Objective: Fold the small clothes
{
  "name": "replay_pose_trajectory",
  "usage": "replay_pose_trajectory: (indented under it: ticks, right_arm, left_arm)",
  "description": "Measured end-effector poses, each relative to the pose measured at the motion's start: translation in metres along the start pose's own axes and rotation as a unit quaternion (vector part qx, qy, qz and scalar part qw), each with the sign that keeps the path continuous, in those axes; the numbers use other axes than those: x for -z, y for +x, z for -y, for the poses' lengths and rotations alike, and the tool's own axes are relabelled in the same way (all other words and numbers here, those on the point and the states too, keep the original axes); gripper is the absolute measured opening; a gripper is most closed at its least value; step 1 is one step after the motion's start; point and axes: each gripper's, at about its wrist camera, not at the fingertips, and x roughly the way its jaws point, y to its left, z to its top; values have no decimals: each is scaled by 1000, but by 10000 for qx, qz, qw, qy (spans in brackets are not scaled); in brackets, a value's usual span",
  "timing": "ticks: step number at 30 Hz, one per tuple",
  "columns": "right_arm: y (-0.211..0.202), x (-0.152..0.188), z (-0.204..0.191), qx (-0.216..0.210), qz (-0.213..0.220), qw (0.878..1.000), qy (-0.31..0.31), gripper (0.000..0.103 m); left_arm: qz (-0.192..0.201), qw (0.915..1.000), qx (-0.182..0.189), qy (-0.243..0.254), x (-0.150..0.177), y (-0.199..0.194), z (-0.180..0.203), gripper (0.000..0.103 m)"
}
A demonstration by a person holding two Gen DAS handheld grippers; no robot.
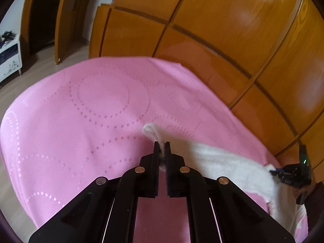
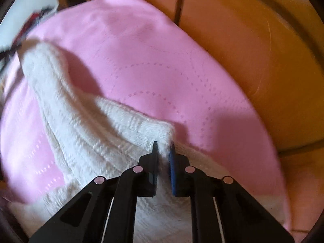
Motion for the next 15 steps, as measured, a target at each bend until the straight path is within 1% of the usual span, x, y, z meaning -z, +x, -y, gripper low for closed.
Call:
replay_pose_trajectory:
  ticks: [1,3,5,6,7,8,9,10,11,12,13,14,15]
  right_arm:
    - [-11,-3,0,237,199,9995,-21,7]
    - [-34,-8,11,348,708,9961,396,7]
    - [-52,-9,30,576,1275,9854,967,4]
    - [-51,-8,38,723,1400,9796,1245,4]
    - [-45,-7,42,826,1436,9751,1476,4]
    - [-31,-3,45,890,1365,9718,1704,4]
    - [-19,-1,44,929,1283,9707,1807,4]
    - [0,3,38,972,1136,9706,1884,4]
    - [10,2,36,973,1042,9714,1900,6]
    - [20,4,34,958,995,9714,1933,13]
    - [23,10,29,924,1069,9696,1997,19]
    - [22,13,28,908,1115,9680,2055,45]
    - [19,19,28,898,1133,9657,2159,69]
  left_arm:
    - [96,10000,21,10,-4,-5,2,4]
    - [435,9990,76,105,-16,-21,12,3]
    - [693,9974,74,171,-24,-29,20,3]
    - [759,9969,14,193,-27,-28,24,3]
    - [771,9967,-80,257,-29,-23,28,3]
    - [712,9966,-275,305,-30,-11,31,3]
    - [593,9965,-483,337,-30,5,33,3]
    - [474,9950,-748,466,-27,19,35,3]
    - [310,9908,-1188,576,-22,37,34,3]
    - [118,9880,-1450,527,-18,49,30,3]
    - [-112,9851,-1643,499,-14,61,25,3]
    - [-316,9803,-1897,459,-9,74,18,4]
    - [-407,9791,-1961,358,-4,79,13,4]
